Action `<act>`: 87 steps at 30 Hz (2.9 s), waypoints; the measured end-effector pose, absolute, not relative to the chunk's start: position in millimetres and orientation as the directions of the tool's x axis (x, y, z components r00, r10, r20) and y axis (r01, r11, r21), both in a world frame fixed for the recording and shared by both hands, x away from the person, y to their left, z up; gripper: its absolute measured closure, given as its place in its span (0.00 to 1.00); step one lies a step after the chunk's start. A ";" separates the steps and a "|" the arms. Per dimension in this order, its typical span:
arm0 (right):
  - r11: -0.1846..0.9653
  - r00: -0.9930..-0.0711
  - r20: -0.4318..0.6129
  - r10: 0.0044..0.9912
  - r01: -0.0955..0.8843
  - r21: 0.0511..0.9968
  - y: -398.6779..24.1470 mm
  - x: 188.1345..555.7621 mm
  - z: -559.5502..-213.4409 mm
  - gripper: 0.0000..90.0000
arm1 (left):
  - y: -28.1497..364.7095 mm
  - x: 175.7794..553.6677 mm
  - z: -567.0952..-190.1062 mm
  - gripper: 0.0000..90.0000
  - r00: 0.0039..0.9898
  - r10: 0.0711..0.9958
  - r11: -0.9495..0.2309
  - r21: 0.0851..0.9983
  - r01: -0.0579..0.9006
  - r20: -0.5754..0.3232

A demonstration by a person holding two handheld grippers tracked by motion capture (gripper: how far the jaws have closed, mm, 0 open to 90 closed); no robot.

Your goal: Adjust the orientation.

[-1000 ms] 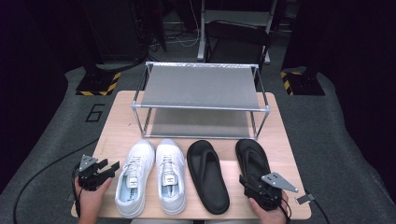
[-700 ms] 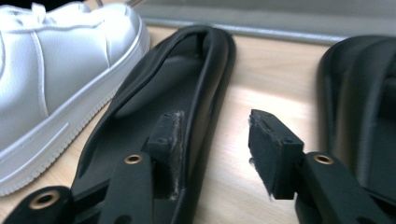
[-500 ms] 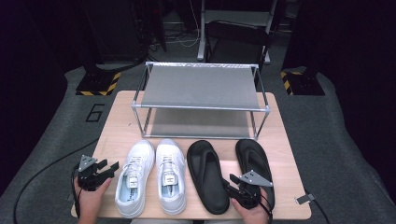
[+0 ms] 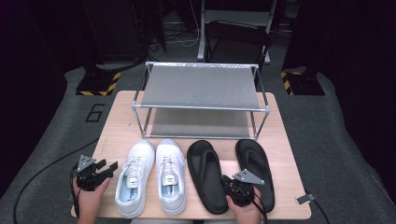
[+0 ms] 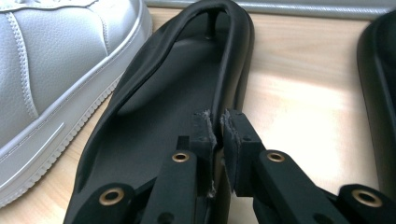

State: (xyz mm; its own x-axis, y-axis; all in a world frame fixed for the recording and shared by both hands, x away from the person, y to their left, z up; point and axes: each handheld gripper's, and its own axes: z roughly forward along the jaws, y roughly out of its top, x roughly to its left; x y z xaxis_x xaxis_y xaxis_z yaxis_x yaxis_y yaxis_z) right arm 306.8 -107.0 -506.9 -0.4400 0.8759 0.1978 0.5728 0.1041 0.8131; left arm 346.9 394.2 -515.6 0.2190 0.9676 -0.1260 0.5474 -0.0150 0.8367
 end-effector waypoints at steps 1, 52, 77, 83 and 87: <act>0.104 -0.440 0.198 0.876 0.573 0.813 -107.0 306.8 -506.9 0.91 | 394.2 346.9 -515.6 0.47 0.219 0.968 -0.015 0.837 0.547 -0.126; -0.202 -0.333 0.578 0.745 0.713 0.672 -120.5 296.5 -531.6 0.75 | 395.2 345.0 -514.1 0.47 0.203 0.974 -0.021 0.846 0.532 -0.104; -0.254 -0.241 0.610 0.755 0.750 0.611 -131.1 298.2 -532.1 0.73 | 398.6 344.0 -514.6 0.47 0.194 0.975 -0.013 0.850 0.526 -0.106; -0.241 -0.240 0.631 0.738 0.780 0.578 -131.1 301.5 -535.5 0.66 | 396.1 346.2 -514.7 0.47 0.199 0.974 -0.015 0.851 0.524 -0.105; -0.226 -0.248 0.627 0.738 0.785 0.576 -129.5 303.1 -534.6 0.66 | 395.7 346.6 -514.4 0.47 0.199 0.975 -0.017 0.852 0.523 -0.103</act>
State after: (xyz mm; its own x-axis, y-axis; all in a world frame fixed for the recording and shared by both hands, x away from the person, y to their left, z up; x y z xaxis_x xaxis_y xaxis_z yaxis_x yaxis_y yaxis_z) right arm 303.1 -129.5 -534.6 -0.2477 0.7385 0.6271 0.7854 -0.2260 0.5763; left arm 346.6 395.7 -514.4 0.1985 0.9747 -0.1028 0.5228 -0.0166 0.8523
